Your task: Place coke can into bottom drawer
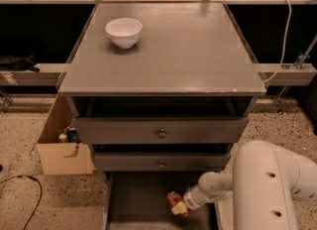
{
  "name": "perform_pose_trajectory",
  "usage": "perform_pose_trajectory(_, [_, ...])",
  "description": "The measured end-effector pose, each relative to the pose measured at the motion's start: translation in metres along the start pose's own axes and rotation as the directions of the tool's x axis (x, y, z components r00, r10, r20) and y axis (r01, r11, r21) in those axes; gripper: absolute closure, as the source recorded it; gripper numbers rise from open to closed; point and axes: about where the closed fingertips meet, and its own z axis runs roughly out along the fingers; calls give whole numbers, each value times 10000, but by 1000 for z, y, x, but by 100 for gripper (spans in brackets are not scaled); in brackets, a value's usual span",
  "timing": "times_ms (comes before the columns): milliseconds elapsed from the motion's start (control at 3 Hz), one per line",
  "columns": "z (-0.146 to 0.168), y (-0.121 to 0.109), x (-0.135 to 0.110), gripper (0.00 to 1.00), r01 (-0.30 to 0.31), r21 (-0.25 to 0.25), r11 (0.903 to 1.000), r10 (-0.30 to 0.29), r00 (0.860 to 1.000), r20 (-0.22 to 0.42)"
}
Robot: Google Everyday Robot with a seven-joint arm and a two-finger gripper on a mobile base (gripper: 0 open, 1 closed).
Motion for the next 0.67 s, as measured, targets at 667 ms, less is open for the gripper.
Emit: perform_pose_trajectory(667, [0,0,0,0,0,-3,10000,0,10000,-1])
